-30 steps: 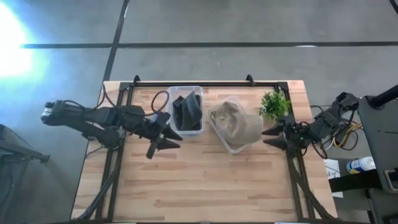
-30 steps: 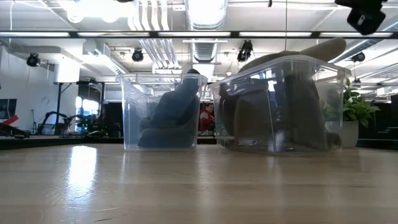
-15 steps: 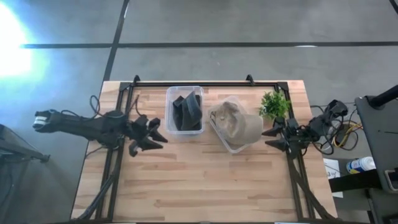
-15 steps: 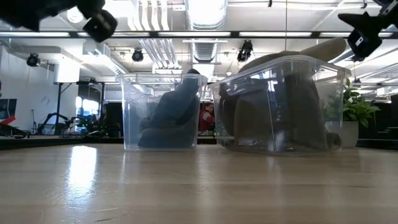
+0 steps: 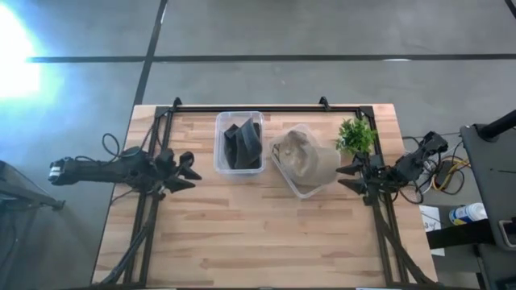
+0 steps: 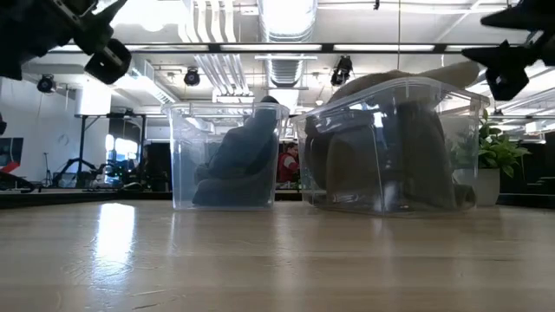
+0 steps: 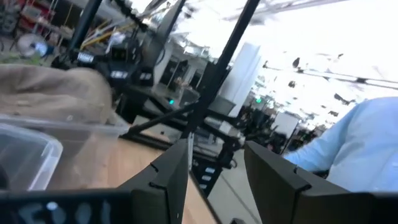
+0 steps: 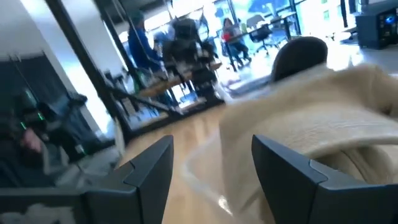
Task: Pick & Place hat
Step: Return to Home Position
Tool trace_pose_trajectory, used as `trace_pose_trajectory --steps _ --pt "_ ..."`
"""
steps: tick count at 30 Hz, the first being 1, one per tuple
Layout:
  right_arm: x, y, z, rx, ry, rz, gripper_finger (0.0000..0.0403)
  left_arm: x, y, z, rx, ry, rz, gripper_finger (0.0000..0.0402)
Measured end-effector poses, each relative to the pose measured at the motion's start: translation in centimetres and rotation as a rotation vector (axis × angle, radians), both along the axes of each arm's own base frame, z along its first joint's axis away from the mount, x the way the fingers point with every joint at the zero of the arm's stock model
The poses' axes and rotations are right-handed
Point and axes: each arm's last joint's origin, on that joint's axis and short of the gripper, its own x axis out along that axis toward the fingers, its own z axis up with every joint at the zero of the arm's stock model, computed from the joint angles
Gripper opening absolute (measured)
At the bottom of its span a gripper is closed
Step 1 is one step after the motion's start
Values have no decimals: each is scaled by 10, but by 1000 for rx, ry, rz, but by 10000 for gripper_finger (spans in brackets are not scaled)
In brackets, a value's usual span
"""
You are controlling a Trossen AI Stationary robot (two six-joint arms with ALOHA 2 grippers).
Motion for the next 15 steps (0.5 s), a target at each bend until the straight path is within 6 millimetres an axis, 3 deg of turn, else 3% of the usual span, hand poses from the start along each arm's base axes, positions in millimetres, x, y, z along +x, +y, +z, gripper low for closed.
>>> trace_pose_trajectory --steps 10,15 --pt "7 5 -30 -110 105 2 215 -2 0 -7 -14 7 2 151" --pt "7 6 -29 -112 108 6 215 -2 0 -7 -14 11 2 151"
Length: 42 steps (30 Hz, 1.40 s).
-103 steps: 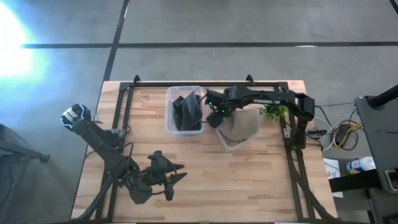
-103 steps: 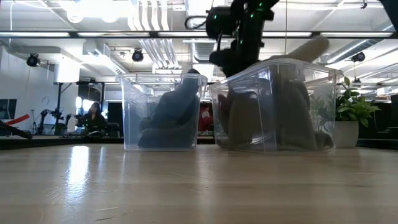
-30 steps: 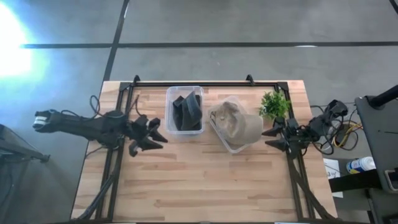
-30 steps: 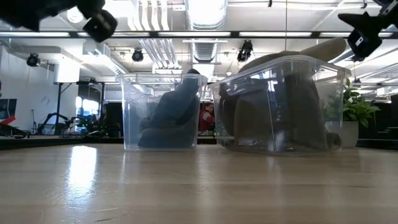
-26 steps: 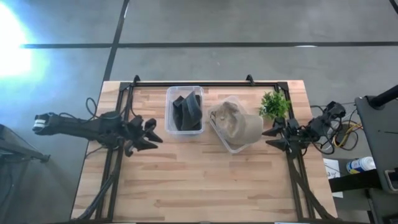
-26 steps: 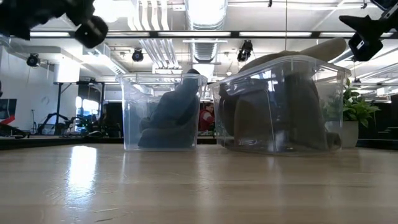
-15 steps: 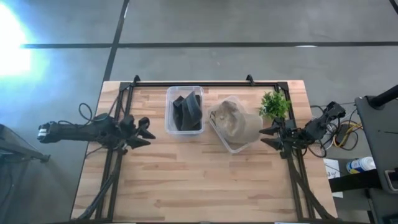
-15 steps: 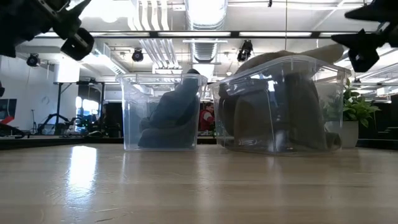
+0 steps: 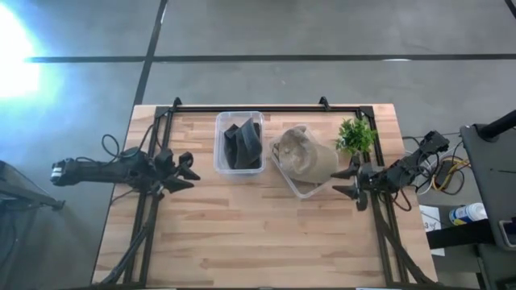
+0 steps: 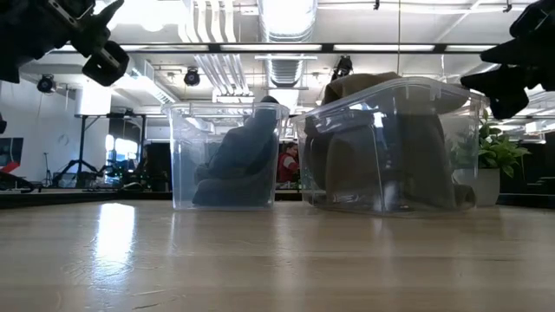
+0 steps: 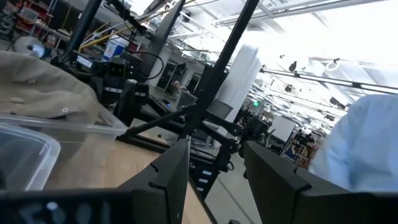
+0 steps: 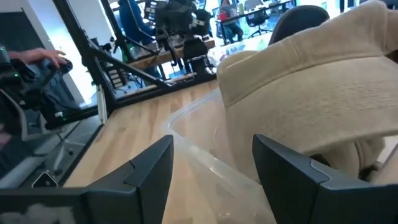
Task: Pick & Place hat
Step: Return to Home Position
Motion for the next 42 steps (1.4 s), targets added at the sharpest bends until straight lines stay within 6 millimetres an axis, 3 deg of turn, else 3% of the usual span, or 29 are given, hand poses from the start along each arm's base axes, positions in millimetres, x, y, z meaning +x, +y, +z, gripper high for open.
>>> trace_pose_trajectory --steps 11,15,20,25,42 --pt "0 0 -1 -3 5 0 215 -15 3 -17 -33 -24 4 151" --pt "0 0 -1 -3 5 0 215 -18 5 -27 231 -81 50 151" --pt "0 0 -1 -2 5 0 215 -15 7 -41 496 -16 150 151" --pt "0 0 -1 -2 5 0 215 -14 11 -43 462 47 277 151" --pt "0 0 -1 -2 4 0 215 -14 10 -43 402 59 271 151"
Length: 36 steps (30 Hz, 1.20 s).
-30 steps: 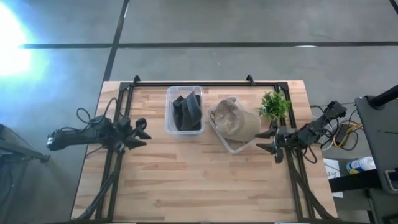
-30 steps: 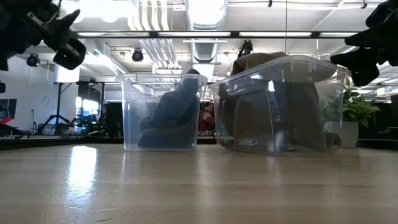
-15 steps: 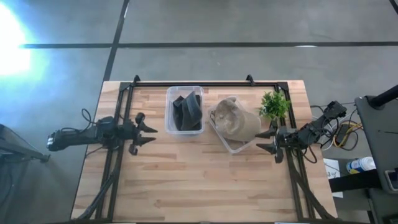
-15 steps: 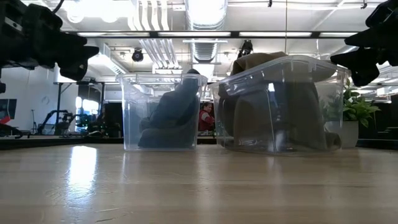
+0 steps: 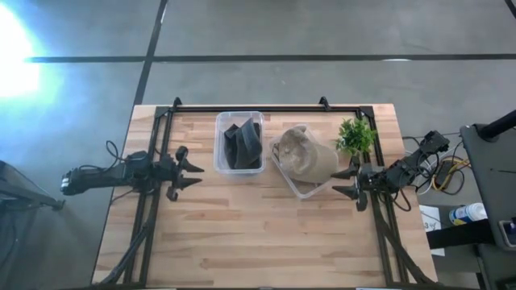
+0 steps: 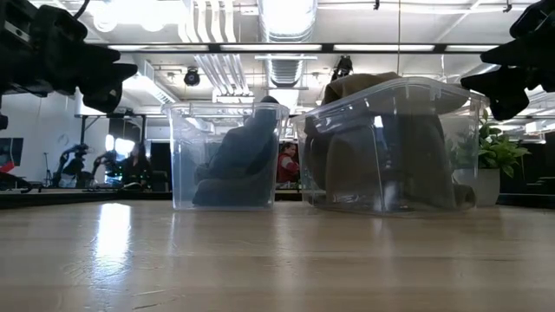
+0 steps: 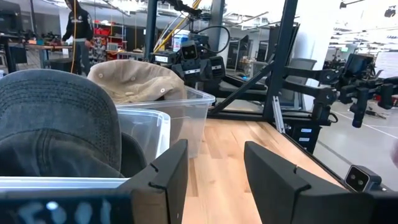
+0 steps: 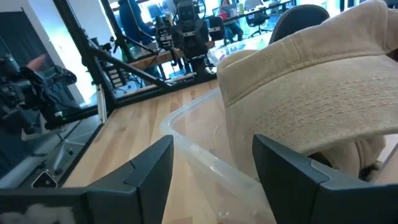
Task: Pick & Place hat
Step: Return to Home Position
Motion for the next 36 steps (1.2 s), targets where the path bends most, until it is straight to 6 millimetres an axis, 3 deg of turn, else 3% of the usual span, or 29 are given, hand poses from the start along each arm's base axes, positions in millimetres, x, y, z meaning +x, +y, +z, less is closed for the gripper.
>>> trace_pose_trajectory --steps 24,32,36 --pt "1 -4 4 -17 -41 0 215 0 0 0 0 2 -1 151" --pt "10 -11 5 -175 -173 350 215 0 0 0 0 3 -1 151" --pt "13 -19 -2 -202 -156 356 215 1 0 0 0 6 -1 151"
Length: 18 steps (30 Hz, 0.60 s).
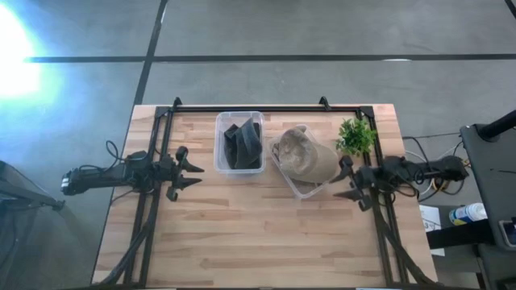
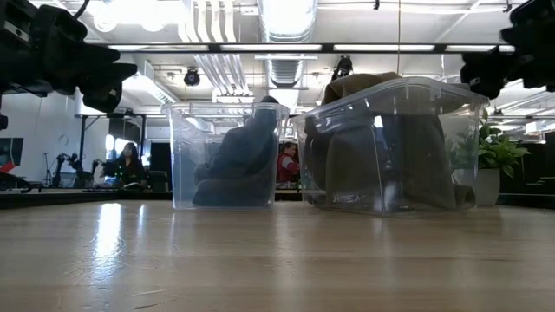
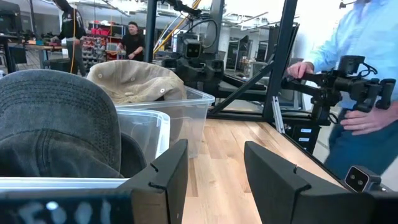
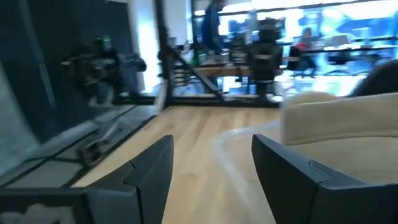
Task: Pick & Place hat
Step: Return to Home Position
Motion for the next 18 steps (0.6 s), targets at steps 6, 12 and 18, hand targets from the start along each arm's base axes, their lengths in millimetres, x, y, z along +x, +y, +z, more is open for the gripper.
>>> trace_pose_trajectory --steps 6,12,18 --pt "1 -8 0 -35 -12 -87 215 0 0 -1 -1 7 0 151" --pt "1 -9 0 -52 -17 -97 215 1 0 -1 -1 9 0 151" --pt "2 -8 -1 17 18 -90 215 1 0 -1 -1 9 0 151"
